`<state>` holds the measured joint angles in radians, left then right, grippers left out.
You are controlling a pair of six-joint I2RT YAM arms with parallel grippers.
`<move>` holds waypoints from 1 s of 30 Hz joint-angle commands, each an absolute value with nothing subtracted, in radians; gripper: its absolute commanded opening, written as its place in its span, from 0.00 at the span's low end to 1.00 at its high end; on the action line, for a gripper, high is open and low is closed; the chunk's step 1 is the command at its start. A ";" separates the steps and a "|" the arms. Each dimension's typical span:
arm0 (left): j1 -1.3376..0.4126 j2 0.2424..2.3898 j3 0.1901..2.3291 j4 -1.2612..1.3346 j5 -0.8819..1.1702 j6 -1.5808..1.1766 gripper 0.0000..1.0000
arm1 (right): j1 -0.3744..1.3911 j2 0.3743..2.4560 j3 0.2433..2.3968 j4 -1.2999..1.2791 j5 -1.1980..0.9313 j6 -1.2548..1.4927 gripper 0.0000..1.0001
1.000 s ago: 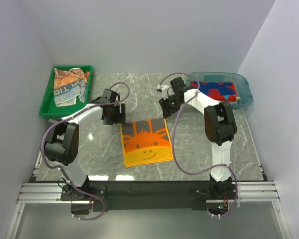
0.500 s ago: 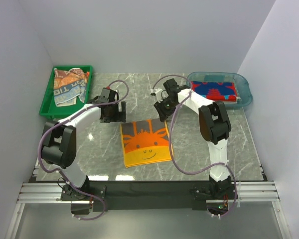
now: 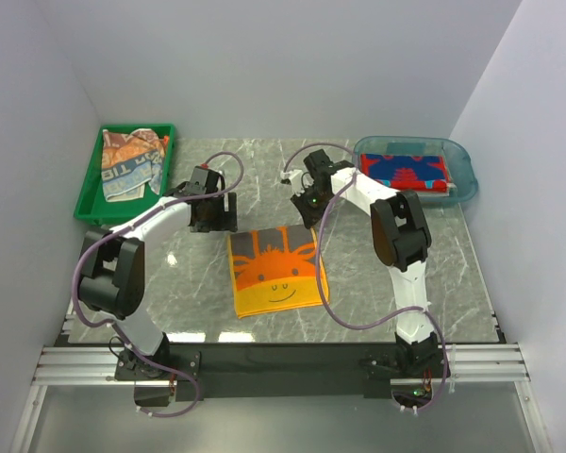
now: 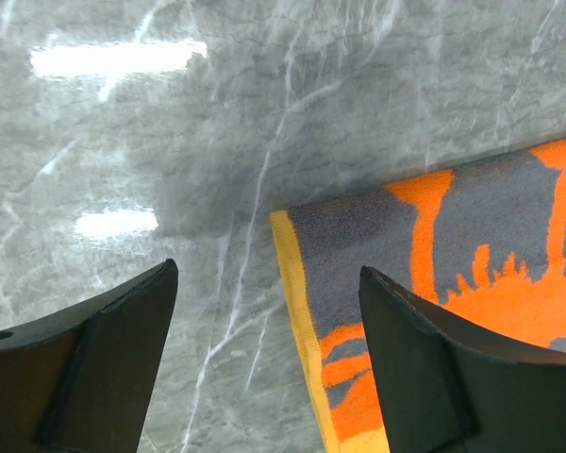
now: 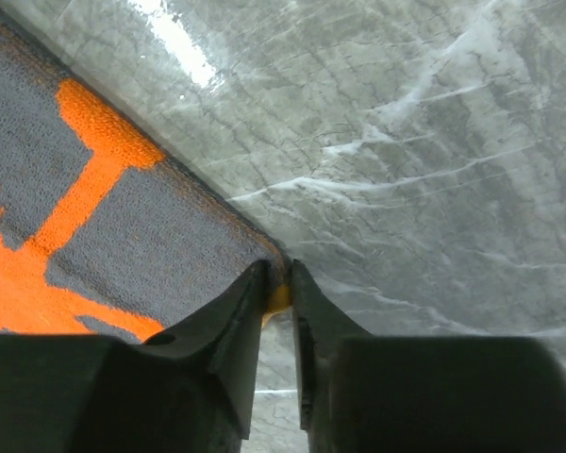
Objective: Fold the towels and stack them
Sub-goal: Fold the towel
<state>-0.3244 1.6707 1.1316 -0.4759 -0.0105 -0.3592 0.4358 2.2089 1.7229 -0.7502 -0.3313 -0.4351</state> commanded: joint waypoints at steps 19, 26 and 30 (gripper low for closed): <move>-0.334 1.891 1.273 -0.502 0.051 -0.307 0.59 | 0.453 2.249 1.674 -0.766 -0.287 -0.451 0.01; -0.370 1.939 1.276 -0.534 0.003 -0.308 0.50 | 0.453 2.241 1.669 -0.758 -0.268 -0.443 0.01; -0.370 1.957 1.264 -0.565 -0.027 -0.328 0.45 | 0.451 2.226 1.657 -0.747 -0.261 -0.443 0.01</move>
